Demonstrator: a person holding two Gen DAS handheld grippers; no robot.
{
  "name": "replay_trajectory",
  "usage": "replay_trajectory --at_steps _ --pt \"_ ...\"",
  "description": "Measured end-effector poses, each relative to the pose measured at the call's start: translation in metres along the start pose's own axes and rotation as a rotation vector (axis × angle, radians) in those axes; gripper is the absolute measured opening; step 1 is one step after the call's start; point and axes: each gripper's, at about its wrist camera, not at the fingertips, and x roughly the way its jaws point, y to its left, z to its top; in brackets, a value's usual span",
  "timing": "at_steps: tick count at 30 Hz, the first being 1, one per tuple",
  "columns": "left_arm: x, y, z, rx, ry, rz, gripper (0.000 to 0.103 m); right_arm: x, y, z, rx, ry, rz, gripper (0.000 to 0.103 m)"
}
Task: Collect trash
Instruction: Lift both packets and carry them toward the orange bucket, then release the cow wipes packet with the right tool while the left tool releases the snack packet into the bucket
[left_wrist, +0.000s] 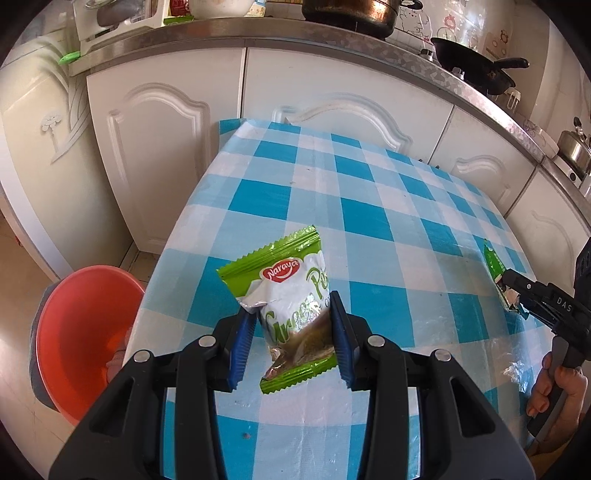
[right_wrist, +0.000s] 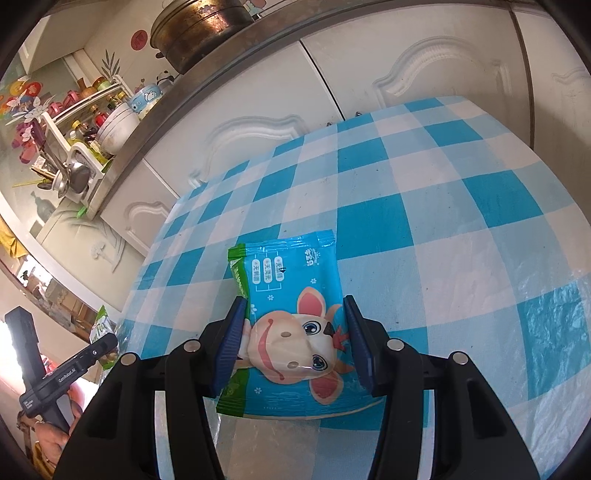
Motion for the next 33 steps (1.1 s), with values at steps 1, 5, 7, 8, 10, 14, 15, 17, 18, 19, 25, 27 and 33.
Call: replay_trajectory --at_steps 1,5,7,8,10,14,15,17,18,19,25,27,33 --pt "-0.002 0.002 -0.001 0.001 -0.006 0.005 0.041 0.0 0.001 -0.001 0.001 0.001 -0.007 0.053" --pt "-0.008 0.009 -0.003 0.005 -0.022 0.02 0.041 -0.002 0.005 -0.003 -0.001 0.004 -0.014 0.053" --pt "-0.01 0.012 -0.004 0.004 -0.028 0.022 0.041 -0.005 0.01 -0.004 -0.013 0.001 -0.023 0.053" --pt "-0.011 0.014 -0.005 0.003 -0.032 0.023 0.041 -0.005 0.014 -0.004 -0.02 -0.001 -0.024 0.053" --pt "-0.014 0.017 -0.005 0.005 -0.041 0.03 0.041 -0.007 0.022 -0.004 -0.035 -0.002 -0.022 0.053" --pt "-0.019 0.027 -0.006 -0.004 -0.051 0.031 0.041 -0.01 0.042 -0.005 -0.071 -0.007 -0.019 0.053" --pt "-0.021 0.029 -0.007 -0.006 -0.055 0.033 0.041 -0.01 0.048 -0.006 -0.08 -0.005 -0.014 0.053" --pt "-0.024 0.035 -0.007 -0.01 -0.065 0.038 0.041 -0.009 0.06 -0.007 -0.1 -0.002 -0.009 0.053" --pt "-0.025 0.038 -0.007 -0.014 -0.068 0.039 0.041 -0.008 0.067 -0.008 -0.111 0.0 -0.007 0.053" --pt "-0.027 0.042 -0.007 -0.018 -0.071 0.04 0.041 -0.007 0.073 -0.008 -0.122 0.004 -0.002 0.053" --pt "-0.037 0.064 -0.011 -0.046 -0.087 0.053 0.041 0.001 0.11 -0.012 -0.164 0.026 0.041 0.053" --pt "-0.04 0.072 -0.013 -0.056 -0.09 0.059 0.041 0.005 0.123 -0.015 -0.186 0.036 0.05 0.053" --pt "-0.048 0.099 -0.02 -0.098 -0.095 0.081 0.041 0.021 0.16 -0.025 -0.244 0.08 0.09 0.053"
